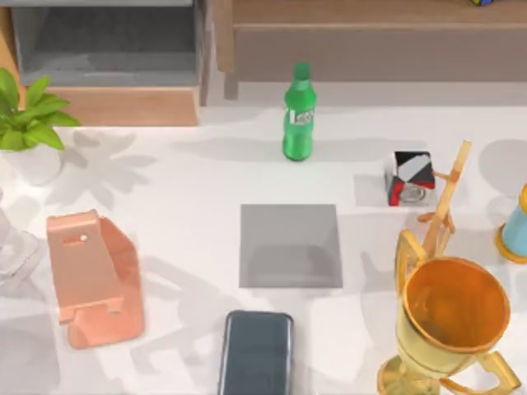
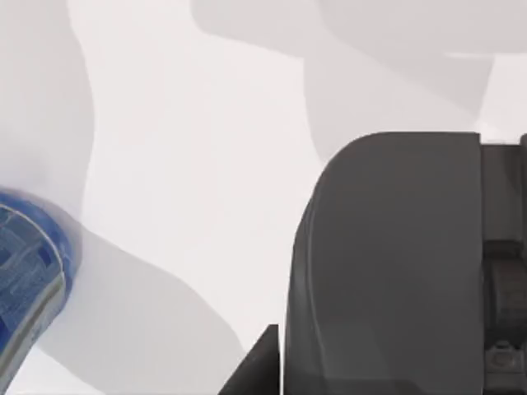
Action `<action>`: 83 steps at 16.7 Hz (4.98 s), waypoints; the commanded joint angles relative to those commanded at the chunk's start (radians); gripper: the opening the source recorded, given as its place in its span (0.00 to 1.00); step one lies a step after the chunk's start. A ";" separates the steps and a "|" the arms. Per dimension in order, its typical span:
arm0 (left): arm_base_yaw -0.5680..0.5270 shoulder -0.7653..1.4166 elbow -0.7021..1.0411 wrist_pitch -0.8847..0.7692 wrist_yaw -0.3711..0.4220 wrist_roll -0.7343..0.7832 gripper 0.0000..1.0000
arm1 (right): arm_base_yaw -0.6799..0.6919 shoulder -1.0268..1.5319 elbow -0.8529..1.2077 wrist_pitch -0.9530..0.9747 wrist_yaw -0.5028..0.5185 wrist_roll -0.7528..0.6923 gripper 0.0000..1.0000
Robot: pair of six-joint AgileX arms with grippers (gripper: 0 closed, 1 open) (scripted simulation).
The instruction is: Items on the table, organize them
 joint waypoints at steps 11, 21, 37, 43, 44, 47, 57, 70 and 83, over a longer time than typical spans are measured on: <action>-0.029 -0.026 0.090 -0.065 0.006 -0.023 0.00 | 0.000 0.000 0.000 0.000 0.000 0.000 1.00; -0.555 0.279 0.622 -0.120 0.045 -0.430 0.00 | 0.000 0.000 0.000 0.000 0.000 0.000 1.00; -1.243 0.945 1.012 -0.078 -0.023 -1.042 0.00 | 0.000 0.000 0.000 0.000 0.000 0.000 1.00; -1.242 0.951 0.989 -0.049 -0.023 -1.041 0.00 | 0.000 0.000 0.000 0.000 0.000 0.000 1.00; -1.243 0.952 0.986 -0.044 -0.023 -1.042 0.00 | 0.000 0.000 0.000 0.000 0.000 0.000 1.00; -1.243 0.953 0.986 -0.044 -0.023 -1.042 0.00 | 0.000 0.000 0.000 0.000 0.000 0.000 1.00; -1.243 0.953 0.986 -0.044 -0.023 -1.042 0.75 | 0.000 0.000 0.000 0.000 0.000 0.000 1.00; -1.241 0.950 0.985 -0.042 -0.023 -1.042 1.00 | 0.000 0.000 0.000 0.000 0.000 0.000 1.00; -1.395 0.505 0.406 0.108 -0.058 -1.180 1.00 | 0.000 0.000 0.000 0.000 0.000 0.000 1.00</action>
